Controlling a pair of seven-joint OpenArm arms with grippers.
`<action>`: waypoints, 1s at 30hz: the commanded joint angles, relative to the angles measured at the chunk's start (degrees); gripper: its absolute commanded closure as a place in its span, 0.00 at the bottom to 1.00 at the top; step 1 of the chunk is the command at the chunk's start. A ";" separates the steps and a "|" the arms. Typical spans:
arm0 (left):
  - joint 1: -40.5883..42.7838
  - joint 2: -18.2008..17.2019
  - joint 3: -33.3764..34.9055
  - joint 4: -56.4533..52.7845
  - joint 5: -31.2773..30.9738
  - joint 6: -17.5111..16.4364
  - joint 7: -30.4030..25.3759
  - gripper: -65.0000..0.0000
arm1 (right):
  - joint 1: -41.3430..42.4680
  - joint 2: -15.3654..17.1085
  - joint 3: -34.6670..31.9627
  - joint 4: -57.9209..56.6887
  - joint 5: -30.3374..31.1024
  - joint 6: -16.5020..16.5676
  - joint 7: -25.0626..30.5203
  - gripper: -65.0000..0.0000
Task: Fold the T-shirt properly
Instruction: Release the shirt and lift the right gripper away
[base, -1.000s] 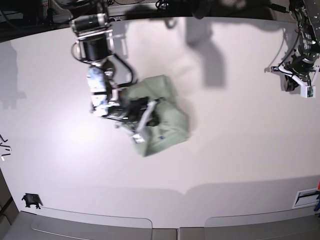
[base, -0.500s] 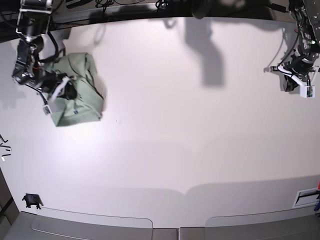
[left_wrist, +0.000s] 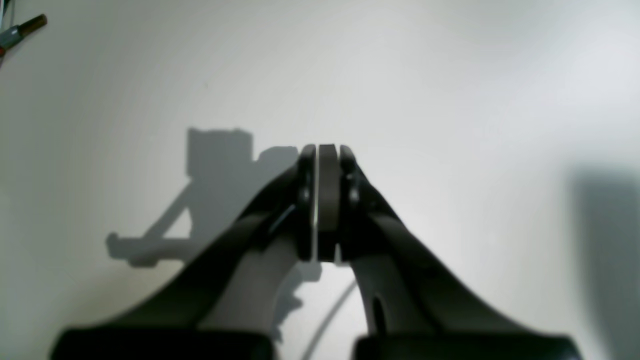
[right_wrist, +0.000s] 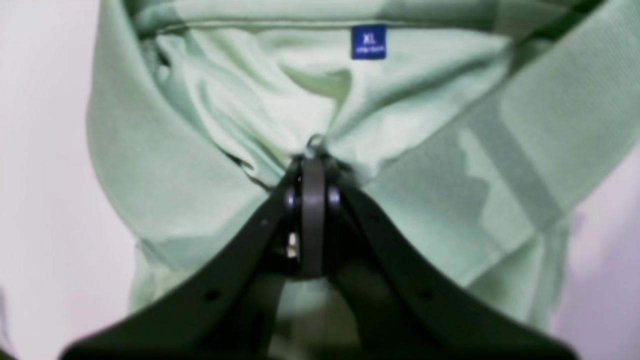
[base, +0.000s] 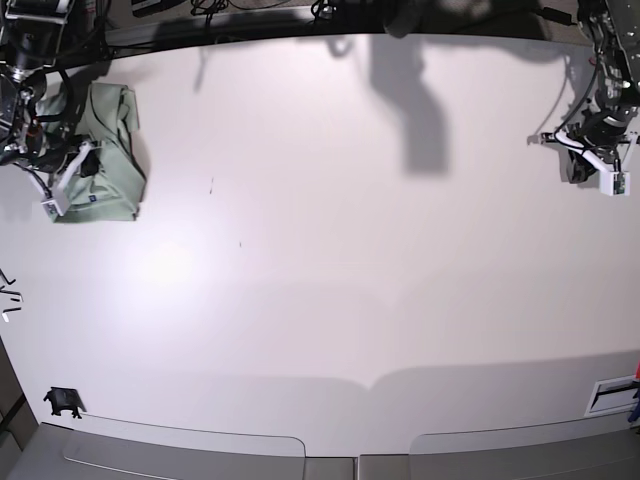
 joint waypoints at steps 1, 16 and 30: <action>-0.33 -1.14 -0.70 2.51 -0.61 -0.02 -1.73 1.00 | 1.97 2.97 1.84 2.05 3.32 0.37 0.24 1.00; 13.68 1.22 -0.70 29.31 -0.59 -0.04 5.33 1.00 | 7.04 1.92 22.80 28.96 45.68 3.66 -25.63 1.00; 44.26 7.61 -0.55 32.44 -2.78 -2.38 12.28 1.00 | -25.66 -9.25 25.40 35.82 54.65 3.66 -25.63 1.00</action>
